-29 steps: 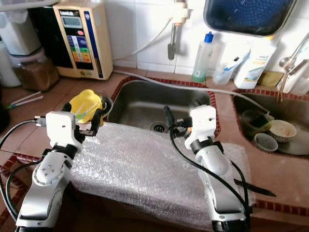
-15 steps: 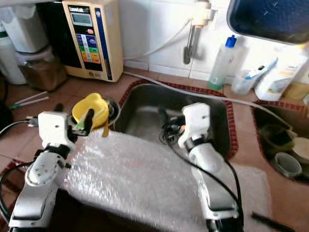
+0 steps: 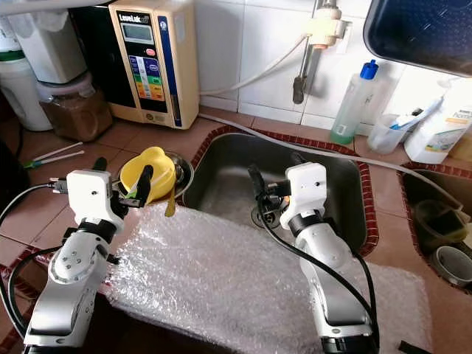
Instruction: Kitchen organization
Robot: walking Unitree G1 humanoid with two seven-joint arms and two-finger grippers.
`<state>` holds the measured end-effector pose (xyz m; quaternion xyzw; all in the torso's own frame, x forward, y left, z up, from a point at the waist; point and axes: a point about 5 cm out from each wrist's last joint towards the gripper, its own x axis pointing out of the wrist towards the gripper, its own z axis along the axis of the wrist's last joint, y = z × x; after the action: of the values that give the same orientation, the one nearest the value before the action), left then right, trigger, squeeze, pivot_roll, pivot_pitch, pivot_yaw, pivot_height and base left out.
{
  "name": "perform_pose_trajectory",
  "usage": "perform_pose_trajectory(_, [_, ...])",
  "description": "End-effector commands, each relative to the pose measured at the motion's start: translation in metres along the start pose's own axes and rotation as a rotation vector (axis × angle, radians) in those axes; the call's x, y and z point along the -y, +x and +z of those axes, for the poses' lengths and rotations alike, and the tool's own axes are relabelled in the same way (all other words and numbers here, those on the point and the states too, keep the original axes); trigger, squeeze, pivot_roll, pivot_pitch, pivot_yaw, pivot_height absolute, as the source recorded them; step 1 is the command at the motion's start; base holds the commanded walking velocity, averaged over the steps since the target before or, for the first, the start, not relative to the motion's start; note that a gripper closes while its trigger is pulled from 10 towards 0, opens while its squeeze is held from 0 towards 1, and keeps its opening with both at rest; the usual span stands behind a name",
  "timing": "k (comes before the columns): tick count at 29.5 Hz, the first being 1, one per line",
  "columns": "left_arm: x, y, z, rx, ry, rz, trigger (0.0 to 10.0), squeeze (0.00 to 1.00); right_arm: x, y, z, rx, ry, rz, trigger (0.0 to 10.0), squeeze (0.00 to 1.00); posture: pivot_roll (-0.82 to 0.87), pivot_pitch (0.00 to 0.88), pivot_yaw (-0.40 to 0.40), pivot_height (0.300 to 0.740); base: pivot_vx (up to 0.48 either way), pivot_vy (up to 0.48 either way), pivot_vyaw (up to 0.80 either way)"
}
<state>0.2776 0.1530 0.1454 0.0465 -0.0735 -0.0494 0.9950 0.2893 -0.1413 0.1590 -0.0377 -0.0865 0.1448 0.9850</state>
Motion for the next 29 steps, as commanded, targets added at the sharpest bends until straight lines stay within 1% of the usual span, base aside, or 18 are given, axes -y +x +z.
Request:
perform_pose_trajectory(1, [-0.001,-0.001,-0.004,-0.011,0.027,-0.001,10.0,0.00,-0.001,-0.001,0.000,-0.006,0.001,0.010,10.0,0.00,0.02,0.000,-0.003,0.740,0.000,0.000,0.00])
perform_pose_trajectory(2, [-0.004,-0.003,-0.007,-0.018,0.039,0.016,10.0,0.00,-0.002,-0.001,-0.001,-0.010,0.004,0.022,10.0,0.00,0.02,0.000,-0.006,0.740,0.000,0.000,0.00])
perform_pose_trajectory(7, [-0.007,-0.006,-0.006,0.000,0.055,0.038,10.0,0.00,-0.003,-0.001,-0.001,-0.012,0.010,0.049,10.0,0.00,0.02,0.000,-0.010,0.740,0.000,0.000,0.00])
perform_pose_trajectory(9, [-0.009,-0.008,-0.007,0.002,0.062,0.053,10.0,0.00,-0.005,-0.001,0.000,-0.016,0.018,0.082,10.0,0.00,0.02,0.000,-0.013,0.740,0.000,0.000,0.00])
perform_pose_trajectory(12, [-0.009,-0.011,-0.012,-0.018,0.061,0.036,10.0,0.00,-0.010,0.000,0.001,-0.033,0.010,0.165,10.0,0.00,0.01,0.000,-0.016,0.740,0.000,0.000,0.00])
perform_pose_trajectory(15, [-0.008,-0.012,-0.016,-0.031,0.055,0.023,10.0,0.00,-0.014,0.000,0.001,-0.048,0.017,0.215,10.0,0.00,0.01,0.000,-0.017,0.740,0.000,0.000,0.00])
perform_pose_trajectory(17, [-0.006,-0.010,-0.019,-0.038,0.043,0.008,10.0,0.00,-0.017,-0.001,-0.001,-0.067,0.023,0.254,10.0,0.00,0.01,0.000,-0.020,0.740,0.000,0.000,0.00])
perform_pose_trajectory(18, [-0.006,-0.010,-0.019,-0.038,0.043,0.008,10.0,0.00,-0.017,-0.001,-0.001,-0.067,0.023,0.254,10.0,0.00,0.01,0.000,-0.020,0.740,0.000,0.000,0.00])
perform_pose_trajectory(21, [-0.001,-0.005,-0.026,-0.066,0.008,-0.012,10.0,0.00,-0.024,-0.003,-0.003,-0.093,0.032,0.322,10.0,0.00,0.00,0.000,-0.018,0.740,0.000,0.000,0.00])
perform_pose_trajectory(27, [0.004,-0.001,-0.032,-0.088,-0.005,-0.039,10.0,0.00,-0.029,-0.005,-0.003,-0.099,0.040,0.362,10.0,0.00,0.00,0.000,-0.015,0.740,0.000,0.000,0.00])
perform_pose_trajectory(28, [0.005,0.002,-0.033,-0.092,-0.011,-0.043,7.7,0.00,-0.031,-0.006,-0.002,-0.102,0.052,0.380,10.0,0.00,-0.01,0.000,-0.015,0.740,0.000,0.000,0.00])
perform_pose_trajectory(29, [0.006,0.004,-0.034,-0.091,-0.021,-0.047,5.8,0.00,-0.032,-0.007,-0.002,-0.104,0.061,0.397,10.0,0.00,-0.01,0.000,-0.014,0.740,0.000,0.000,0.00])
